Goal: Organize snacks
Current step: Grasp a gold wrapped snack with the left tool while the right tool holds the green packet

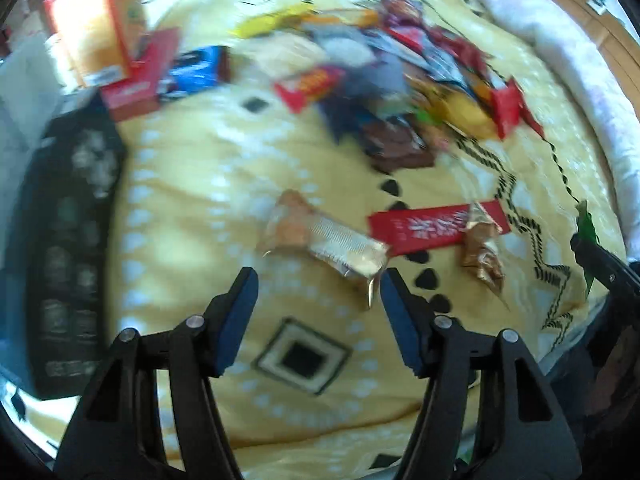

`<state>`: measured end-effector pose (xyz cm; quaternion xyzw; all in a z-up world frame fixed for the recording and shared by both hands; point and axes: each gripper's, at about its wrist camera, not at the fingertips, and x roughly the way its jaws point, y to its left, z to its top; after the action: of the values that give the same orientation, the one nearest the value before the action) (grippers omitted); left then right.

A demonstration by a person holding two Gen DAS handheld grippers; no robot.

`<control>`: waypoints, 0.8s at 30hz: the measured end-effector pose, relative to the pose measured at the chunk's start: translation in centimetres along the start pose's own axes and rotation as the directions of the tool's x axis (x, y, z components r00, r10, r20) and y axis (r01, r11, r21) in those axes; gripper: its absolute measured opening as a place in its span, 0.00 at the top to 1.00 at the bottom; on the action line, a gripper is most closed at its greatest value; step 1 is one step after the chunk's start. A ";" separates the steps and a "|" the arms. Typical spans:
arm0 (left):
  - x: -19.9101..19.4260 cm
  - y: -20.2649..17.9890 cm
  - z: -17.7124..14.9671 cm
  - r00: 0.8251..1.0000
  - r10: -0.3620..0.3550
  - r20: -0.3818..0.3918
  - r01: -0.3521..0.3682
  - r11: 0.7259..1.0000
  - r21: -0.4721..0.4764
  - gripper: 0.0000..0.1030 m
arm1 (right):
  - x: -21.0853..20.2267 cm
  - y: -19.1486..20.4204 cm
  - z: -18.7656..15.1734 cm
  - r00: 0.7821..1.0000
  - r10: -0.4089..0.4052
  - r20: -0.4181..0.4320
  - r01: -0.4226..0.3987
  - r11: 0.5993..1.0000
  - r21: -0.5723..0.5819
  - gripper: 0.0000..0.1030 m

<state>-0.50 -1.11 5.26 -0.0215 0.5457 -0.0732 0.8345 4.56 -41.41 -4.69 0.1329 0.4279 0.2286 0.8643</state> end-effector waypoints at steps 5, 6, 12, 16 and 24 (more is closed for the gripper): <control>-1.0 -0.6 -0.6 0.997 -0.063 0.032 0.063 0.998 -0.006 0.36 | 0.3 0.1 -0.5 1.000 0.022 0.001 -0.022 1.000 0.011 0.54; -0.6 -0.8 -0.4 0.996 -0.089 0.015 0.089 0.996 -0.018 0.35 | 0.2 0.2 -0.5 1.000 0.024 0.002 -0.024 1.000 0.008 0.54; 1.8 0.7 1.0 0.994 -0.104 0.016 0.105 0.977 -0.187 0.35 | -0.3 -0.3 -0.7 1.000 0.027 0.009 -0.028 0.999 0.018 0.53; 2.8 0.6 1.5 0.998 -0.068 0.012 0.069 0.982 -0.179 0.39 | 0.1 -0.3 -0.9 0.999 0.036 -0.005 -0.036 0.999 0.015 0.53; 3.0 -0.9 1.3 0.995 -0.072 0.062 0.070 0.997 0.037 0.68 | 0.9 -0.2 -1.5 0.999 0.049 -0.022 -0.049 0.999 0.024 0.53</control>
<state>1.78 -2.51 3.21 -0.0289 0.5165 -0.1116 0.8485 3.88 -41.05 -6.34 0.1507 0.4370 0.2463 0.8519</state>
